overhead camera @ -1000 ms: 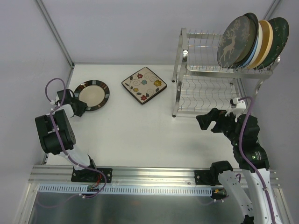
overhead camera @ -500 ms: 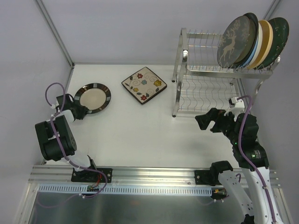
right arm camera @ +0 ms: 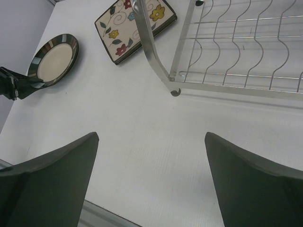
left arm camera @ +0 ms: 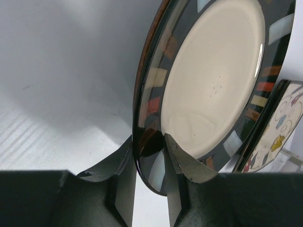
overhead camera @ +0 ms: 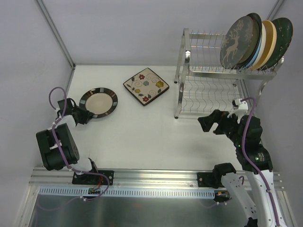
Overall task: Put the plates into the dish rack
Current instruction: Grab a plate with the left arm
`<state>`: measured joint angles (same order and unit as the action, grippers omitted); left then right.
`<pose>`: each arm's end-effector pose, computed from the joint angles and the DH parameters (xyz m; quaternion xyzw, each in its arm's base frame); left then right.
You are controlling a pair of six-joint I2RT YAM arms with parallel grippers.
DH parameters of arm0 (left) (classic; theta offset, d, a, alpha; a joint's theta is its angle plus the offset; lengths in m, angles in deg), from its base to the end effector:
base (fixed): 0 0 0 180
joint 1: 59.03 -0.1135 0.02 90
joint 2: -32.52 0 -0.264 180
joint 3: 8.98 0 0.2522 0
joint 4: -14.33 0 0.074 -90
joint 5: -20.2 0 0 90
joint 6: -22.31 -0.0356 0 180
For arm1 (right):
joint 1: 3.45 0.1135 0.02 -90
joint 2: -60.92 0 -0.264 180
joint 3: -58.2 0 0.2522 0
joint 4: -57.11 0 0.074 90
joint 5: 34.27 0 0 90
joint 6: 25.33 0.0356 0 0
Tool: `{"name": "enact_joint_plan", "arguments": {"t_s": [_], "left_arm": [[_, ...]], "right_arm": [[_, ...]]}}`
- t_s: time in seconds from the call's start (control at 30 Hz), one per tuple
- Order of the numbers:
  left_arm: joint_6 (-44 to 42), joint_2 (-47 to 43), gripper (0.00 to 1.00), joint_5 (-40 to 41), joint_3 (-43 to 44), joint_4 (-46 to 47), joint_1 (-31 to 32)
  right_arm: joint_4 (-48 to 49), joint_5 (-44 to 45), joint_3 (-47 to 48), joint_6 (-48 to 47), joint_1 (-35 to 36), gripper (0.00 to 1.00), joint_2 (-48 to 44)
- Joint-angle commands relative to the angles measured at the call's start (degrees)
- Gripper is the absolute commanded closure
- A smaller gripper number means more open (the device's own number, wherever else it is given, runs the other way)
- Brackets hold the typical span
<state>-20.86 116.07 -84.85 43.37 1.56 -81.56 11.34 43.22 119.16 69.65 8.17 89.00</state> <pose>0.2659 0.1003 0.1699 -0.4771 0.7795 -0.1994 0.3536 0.1012 0.0287 0.3504 -0.1128 0.7721 0.1737 0.6008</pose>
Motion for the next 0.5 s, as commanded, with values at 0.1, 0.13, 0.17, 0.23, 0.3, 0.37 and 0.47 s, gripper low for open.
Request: {"name": "enact_joint_plan", "arguments": {"t_s": [0.1, 0.13, 0.17, 0.23, 0.3, 0.37, 0.47], "left_arm": [[-3.3, -0.7, 1.00, -7.5, -1.8, -0.6, 5.0], [-3.1, -0.6, 1.00, -7.1, -2.0, -0.6, 7.4], [-3.0, -0.4, 1.00, -7.0, -2.0, -0.6, 8.6], [-2.5, -0.1, 1.00, -6.4, -2.0, -0.6, 12.0], [-1.2, -0.1, 1.00, -6.1, -2.5, -0.7, 13.6], [-0.8, -0.4, 1.00, -5.8, -2.9, -0.6, 14.7], [-0.1, -1.7, 1.00, -5.6, -4.4, -0.6, 15.0]], "right_arm": [[2.6, -1.0, 0.3, 1.4, 0.3, 0.00, 0.2], [2.7, -1.1, 0.1, 1.4, 0.3, 0.00, 0.2], [2.8, -1.3, 0.0, 1.5, 0.3, 0.01, 0.3], [3.1, -1.3, -0.1, 1.6, 0.3, 0.00, 0.5], [3.1, -1.2, 0.0, 1.6, 0.3, 0.00, 0.7], [3.1, -1.2, 0.1, 1.6, 0.3, 0.01, 0.7], [3.0, -1.5, -0.1, 1.7, 0.3, 0.00, 0.7]]}}
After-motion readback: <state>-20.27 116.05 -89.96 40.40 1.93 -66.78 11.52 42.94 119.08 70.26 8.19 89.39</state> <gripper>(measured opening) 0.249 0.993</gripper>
